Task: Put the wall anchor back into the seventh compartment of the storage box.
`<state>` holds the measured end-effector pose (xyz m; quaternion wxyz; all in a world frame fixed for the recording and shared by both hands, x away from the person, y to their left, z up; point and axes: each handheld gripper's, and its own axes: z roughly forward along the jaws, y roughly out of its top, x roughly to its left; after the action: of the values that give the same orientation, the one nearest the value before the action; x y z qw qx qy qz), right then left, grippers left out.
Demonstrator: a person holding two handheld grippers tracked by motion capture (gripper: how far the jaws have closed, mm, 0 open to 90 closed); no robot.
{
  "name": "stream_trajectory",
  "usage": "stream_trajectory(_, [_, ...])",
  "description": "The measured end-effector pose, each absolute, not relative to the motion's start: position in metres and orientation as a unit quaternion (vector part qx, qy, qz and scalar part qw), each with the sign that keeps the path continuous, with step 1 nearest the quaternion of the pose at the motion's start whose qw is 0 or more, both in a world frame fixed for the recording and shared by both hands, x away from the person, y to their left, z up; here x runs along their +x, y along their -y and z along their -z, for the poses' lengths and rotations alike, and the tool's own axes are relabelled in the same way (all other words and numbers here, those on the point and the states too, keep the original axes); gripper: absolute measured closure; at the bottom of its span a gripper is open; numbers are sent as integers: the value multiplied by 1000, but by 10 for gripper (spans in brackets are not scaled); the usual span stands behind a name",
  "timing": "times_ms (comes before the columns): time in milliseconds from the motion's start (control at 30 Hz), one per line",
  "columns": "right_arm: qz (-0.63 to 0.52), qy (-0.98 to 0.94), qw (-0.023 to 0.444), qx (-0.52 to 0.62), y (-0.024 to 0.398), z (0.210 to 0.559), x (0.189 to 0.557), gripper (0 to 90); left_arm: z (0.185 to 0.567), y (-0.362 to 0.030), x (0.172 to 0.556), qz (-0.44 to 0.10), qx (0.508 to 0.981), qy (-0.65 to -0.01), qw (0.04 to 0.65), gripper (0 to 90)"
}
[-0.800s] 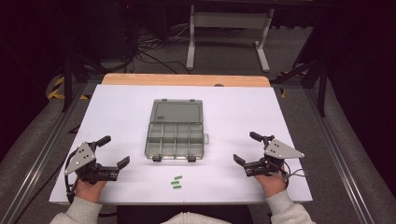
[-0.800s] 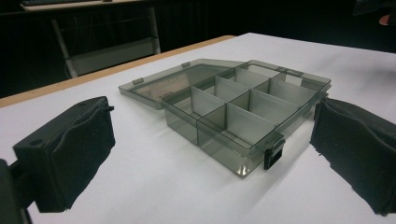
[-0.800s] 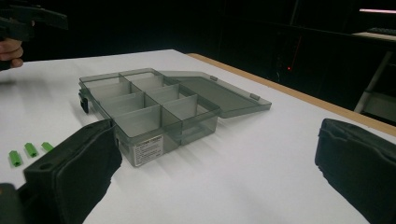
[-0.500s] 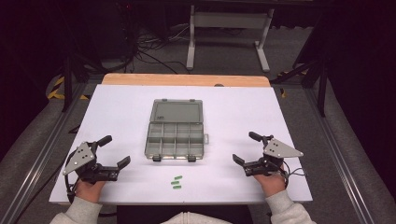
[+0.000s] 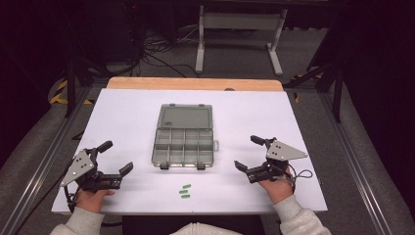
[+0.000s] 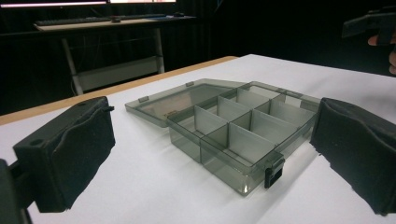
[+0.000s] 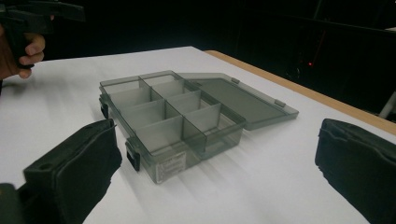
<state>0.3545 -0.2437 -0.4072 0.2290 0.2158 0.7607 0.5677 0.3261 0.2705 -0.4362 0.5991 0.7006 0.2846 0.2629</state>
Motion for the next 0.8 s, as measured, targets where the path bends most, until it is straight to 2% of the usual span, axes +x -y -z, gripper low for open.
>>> stream_trajectory(333, [-569,-777,197,185,204,393,361,1,436,-263,324,-272,706,-277,593,9])
stream_trajectory(800, [-574,-786,168,157,172,385,367,8,437,-263,325,-269,706,-279,593,8])
